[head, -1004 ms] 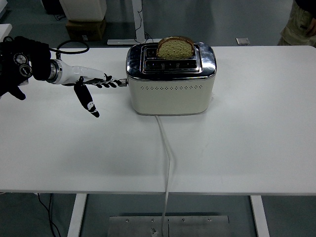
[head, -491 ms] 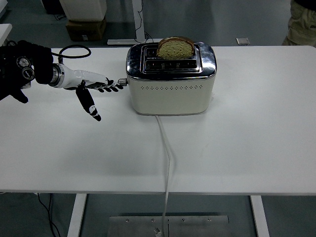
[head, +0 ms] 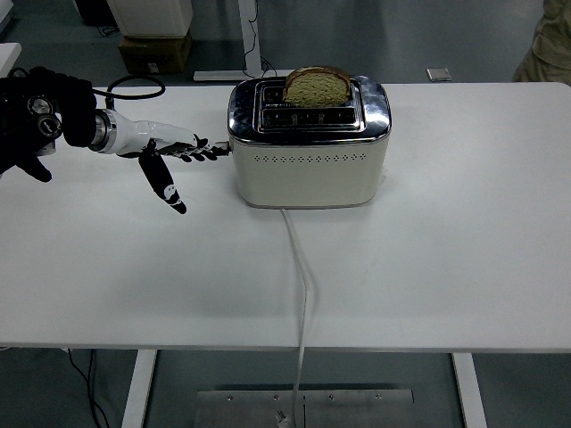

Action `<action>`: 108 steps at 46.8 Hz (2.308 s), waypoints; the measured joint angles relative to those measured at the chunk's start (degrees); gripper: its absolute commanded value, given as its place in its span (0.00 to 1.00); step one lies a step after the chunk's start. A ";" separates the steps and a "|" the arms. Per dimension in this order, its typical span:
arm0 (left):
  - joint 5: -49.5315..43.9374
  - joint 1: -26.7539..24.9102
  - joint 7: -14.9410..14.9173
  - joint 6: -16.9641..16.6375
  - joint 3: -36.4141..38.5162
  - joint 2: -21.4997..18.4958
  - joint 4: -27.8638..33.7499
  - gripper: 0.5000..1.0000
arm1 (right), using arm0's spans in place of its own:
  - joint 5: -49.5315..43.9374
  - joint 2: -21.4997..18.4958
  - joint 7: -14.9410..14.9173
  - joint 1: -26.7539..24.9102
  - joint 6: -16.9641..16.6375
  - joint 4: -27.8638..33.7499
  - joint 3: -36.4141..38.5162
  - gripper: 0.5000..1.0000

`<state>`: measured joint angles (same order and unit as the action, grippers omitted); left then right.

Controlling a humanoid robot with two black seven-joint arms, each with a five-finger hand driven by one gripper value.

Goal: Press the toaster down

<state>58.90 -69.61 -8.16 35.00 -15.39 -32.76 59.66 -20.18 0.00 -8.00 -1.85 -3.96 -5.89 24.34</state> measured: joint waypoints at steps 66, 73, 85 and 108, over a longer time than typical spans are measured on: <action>-2.29 1.11 0.24 -0.01 0.02 4.19 -7.03 1.00 | -0.01 0.00 0.06 -0.09 0.00 -0.04 0.00 1.00; -2.30 1.81 0.24 -0.02 0.02 4.21 -7.03 1.00 | 0.01 0.00 0.08 -0.09 0.00 0.00 0.00 1.00; -2.33 3.40 0.31 -0.02 -0.03 4.22 -7.08 1.00 | -0.01 0.00 0.03 -0.09 0.00 -0.01 0.00 1.00; -3.83 4.80 0.24 0.01 -0.12 2.99 -7.04 1.00 | 0.01 0.00 0.09 -0.60 0.00 0.00 0.00 1.00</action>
<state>55.07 -64.81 -7.92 35.00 -15.50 -29.77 52.62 -20.17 0.00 -7.91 -2.46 -3.95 -5.88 24.34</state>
